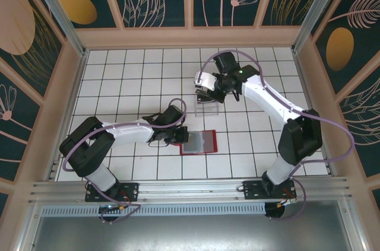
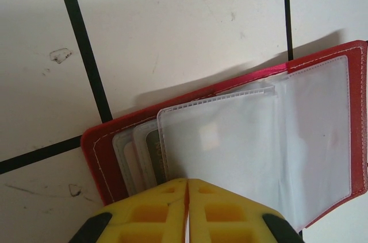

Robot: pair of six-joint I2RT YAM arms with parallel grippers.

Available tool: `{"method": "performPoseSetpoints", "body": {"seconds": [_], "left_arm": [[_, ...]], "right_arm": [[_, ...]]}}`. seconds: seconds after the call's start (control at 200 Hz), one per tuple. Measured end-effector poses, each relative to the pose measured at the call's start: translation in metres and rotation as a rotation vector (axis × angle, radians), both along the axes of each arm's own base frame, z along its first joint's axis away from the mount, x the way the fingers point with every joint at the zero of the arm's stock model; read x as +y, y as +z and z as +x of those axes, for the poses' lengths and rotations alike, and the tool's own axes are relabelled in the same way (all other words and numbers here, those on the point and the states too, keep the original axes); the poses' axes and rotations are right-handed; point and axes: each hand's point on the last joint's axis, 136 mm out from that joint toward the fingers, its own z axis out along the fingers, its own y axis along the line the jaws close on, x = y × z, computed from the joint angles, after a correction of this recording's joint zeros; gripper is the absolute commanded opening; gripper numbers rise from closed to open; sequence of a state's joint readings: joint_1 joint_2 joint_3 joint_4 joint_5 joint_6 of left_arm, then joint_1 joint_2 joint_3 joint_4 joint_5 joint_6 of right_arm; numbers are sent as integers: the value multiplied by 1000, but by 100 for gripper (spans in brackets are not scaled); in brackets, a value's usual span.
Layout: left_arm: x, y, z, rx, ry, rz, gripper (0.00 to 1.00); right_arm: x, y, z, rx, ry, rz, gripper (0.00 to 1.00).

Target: Take the credit cards out of the card holder

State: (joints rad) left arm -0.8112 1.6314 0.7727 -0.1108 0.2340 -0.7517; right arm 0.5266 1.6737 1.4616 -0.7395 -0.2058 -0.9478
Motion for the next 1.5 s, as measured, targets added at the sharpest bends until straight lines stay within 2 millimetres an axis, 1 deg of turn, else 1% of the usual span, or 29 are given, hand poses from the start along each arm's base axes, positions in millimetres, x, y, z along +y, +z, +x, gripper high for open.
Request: {"method": "performPoseSetpoints", "body": {"seconds": [0.2, 0.295, 0.385, 0.48, 0.736, 0.986, 1.226, 1.351, 1.496], "left_arm": [[0, 0, 0, 1, 0, 1, 11], [0, 0, 0, 1, 0, 1, 11], [0, 0, 0, 1, 0, 1, 10], [0, 0, 0, 2, 0, 2, 11], [0, 0, 0, 3, 0, 3, 10], [0, 0, 0, 5, 0, 5, 10], [0, 0, 0, 5, 0, 5, 10], [0, -1, 0, 5, 0, 5, 10], [0, 0, 0, 7, 0, 7, 10]], "right_arm": [[-14, -27, 17, 61, 48, -89, 0], [-16, -40, 21, 94, 66, -117, 0], [-15, -48, 24, 121, 83, -134, 0], [-11, -49, 28, 123, 101, -138, 0], [-4, -44, 33, 115, 135, -149, 0], [-1, -55, 39, 131, 158, -169, 0], [-3, -70, 31, 192, 162, -193, 0], [0, -72, 25, 214, 172, -191, 0], [4, -76, 22, 229, 180, -182, 0]]}}
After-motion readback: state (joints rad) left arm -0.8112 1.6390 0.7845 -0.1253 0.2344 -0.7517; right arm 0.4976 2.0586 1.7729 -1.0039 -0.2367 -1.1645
